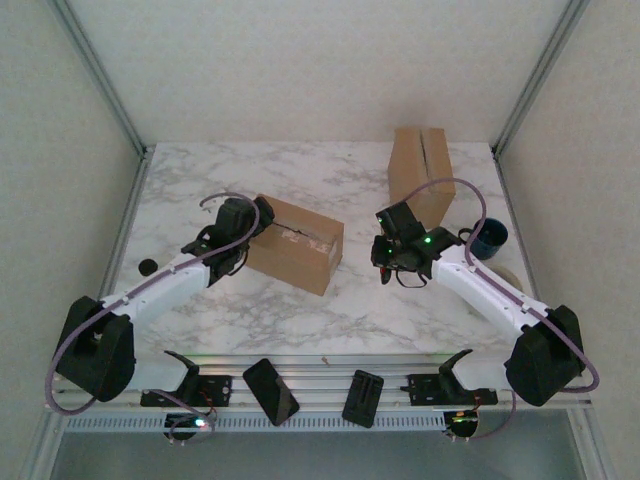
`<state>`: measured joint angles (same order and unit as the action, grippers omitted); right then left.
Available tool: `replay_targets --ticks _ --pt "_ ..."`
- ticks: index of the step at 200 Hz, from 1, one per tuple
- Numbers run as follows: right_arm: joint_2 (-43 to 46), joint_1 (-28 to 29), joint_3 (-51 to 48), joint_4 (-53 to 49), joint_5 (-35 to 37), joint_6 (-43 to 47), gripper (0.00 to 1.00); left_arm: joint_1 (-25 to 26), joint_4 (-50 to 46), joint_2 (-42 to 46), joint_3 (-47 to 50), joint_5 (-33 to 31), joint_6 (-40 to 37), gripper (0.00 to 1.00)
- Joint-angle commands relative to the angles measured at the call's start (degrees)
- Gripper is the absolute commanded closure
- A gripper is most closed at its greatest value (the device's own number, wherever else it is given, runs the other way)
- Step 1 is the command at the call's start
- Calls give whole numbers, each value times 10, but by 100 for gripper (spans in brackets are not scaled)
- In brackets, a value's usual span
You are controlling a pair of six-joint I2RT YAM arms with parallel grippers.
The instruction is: Unpack the express box
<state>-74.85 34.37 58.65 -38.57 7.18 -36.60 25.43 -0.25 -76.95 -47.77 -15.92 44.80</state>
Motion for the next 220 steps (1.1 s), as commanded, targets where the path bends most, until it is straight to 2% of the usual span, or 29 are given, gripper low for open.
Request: replay_targets --ticks 1,68,87,122,137,182,220 --pt "8 -3 -5 16 -12 4 100 6 29 -16 7 -6 -4 0" --pt "28 -3 -4 10 -55 16 100 6 45 -49 36 -8 7 0" --pt "54 -6 -11 9 -97 25 100 7 52 -46 47 -8 14 0" --pt "114 -18 -50 41 -235 22 100 11 54 -42 56 -18 22 0" --pt "134 -19 -67 55 -274 11 100 13 55 -43 60 -20 27 0" --pt "171 -19 -107 110 -346 -27 100 16 55 -44 68 -22 34 0" --pt "179 -19 -128 151 -360 -46 100 16 45 -48 64 -20 34 0"
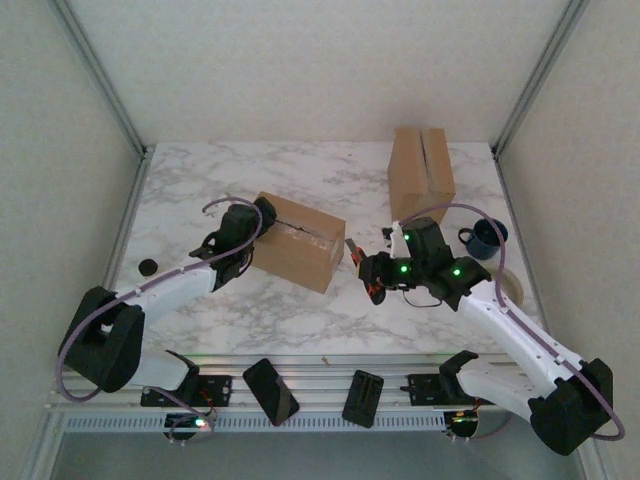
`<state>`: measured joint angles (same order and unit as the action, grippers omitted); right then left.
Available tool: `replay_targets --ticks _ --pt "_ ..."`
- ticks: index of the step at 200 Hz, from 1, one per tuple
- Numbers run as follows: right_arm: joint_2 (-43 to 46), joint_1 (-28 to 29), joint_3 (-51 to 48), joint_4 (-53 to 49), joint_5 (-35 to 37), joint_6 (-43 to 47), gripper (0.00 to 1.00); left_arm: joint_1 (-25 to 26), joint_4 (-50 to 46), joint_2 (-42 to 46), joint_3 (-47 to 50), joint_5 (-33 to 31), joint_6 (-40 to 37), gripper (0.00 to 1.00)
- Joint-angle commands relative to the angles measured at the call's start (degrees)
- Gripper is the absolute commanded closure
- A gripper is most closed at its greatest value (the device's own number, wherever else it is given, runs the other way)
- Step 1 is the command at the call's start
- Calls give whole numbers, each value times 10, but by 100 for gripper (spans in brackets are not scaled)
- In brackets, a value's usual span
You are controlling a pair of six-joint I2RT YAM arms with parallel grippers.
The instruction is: Unpack the express box
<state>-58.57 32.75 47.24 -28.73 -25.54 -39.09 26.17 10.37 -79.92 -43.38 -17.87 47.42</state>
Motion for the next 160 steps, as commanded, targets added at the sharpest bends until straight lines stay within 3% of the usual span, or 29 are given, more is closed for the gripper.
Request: replay_targets --ticks 1,66,160 --pt "16 -3 -14 54 -32 -22 100 8 -61 -18 20 -1 8 0" --pt "18 -3 -31 117 -28 -65 100 8 -68 -27 11 0 7 0" --pt "7 -3 -48 129 -32 -105 100 8 -72 -41 2 4 12 0"
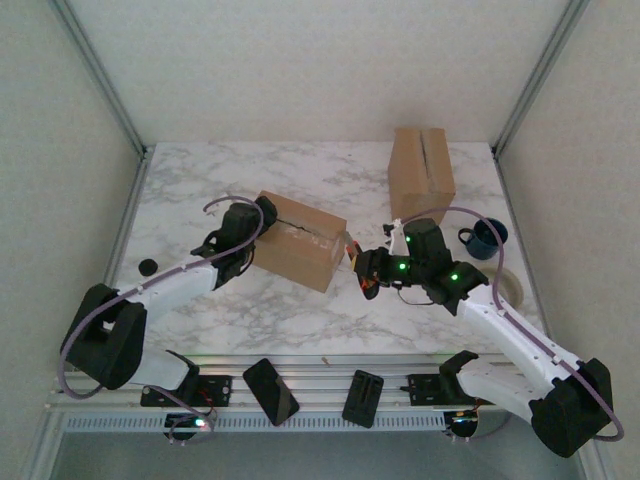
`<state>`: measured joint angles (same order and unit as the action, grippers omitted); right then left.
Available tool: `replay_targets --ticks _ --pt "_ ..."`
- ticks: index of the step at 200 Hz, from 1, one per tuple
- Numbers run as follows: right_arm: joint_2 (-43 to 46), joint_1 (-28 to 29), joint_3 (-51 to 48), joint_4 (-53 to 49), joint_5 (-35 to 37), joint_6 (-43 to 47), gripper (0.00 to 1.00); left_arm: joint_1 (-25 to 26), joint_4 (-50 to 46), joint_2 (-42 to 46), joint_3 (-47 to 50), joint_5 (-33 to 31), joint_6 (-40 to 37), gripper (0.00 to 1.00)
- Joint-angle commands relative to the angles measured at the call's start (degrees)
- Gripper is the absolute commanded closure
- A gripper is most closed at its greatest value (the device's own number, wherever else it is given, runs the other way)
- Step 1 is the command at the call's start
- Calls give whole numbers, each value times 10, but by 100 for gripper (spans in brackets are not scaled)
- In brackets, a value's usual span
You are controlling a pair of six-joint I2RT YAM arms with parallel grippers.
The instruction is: Unpack the express box
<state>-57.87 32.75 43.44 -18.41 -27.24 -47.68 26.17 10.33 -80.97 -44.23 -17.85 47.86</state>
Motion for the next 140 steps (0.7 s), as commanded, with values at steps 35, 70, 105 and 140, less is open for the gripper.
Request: replay_targets --ticks 35,70,105,140 --pt "-1 -3 -13 26 -13 -23 100 8 -74 -34 8 4 8 0" --pt "6 -3 -9 28 -11 -25 100 9 -75 -34 8 4 9 0" --pt "19 -3 -2 11 0 -22 100 8 -76 -34 7 4 9 0" --pt "17 -2 -6 19 -4 -25 100 9 -77 -34 6 6 9 0"
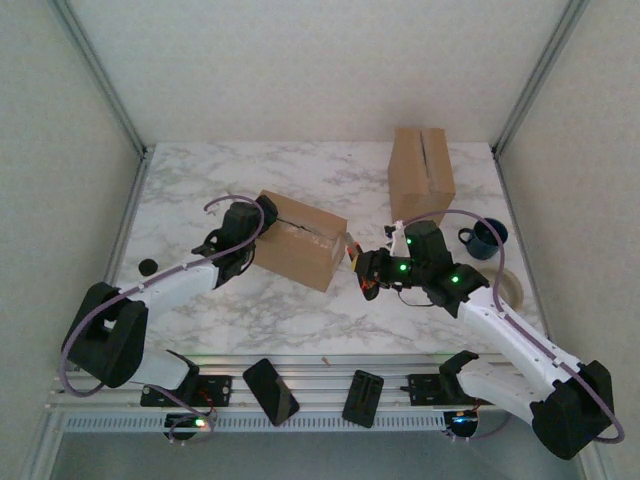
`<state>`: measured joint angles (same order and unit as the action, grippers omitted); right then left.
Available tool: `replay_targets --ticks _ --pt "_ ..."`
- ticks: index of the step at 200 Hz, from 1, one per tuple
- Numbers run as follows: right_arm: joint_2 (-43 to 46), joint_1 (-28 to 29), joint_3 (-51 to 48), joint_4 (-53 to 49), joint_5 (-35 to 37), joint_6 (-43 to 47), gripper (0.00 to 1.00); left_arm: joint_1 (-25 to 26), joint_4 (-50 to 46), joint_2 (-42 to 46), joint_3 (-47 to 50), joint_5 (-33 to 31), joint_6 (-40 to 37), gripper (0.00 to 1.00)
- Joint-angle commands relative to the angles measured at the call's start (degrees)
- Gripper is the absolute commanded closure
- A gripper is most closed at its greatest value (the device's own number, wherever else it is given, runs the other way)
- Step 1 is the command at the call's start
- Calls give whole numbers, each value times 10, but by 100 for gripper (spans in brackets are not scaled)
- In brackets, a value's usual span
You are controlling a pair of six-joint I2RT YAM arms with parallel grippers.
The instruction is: Unpack the express box
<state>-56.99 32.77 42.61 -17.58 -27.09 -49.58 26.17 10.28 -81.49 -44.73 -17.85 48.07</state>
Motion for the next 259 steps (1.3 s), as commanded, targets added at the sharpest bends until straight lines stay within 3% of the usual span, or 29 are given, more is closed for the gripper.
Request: replay_targets --ticks 1,259 --pt "9 -3 2 11 -6 -6 100 8 -76 -29 11 5 7 0" --pt "3 4 -9 39 -12 -21 100 8 -69 -41 13 13 12 0"
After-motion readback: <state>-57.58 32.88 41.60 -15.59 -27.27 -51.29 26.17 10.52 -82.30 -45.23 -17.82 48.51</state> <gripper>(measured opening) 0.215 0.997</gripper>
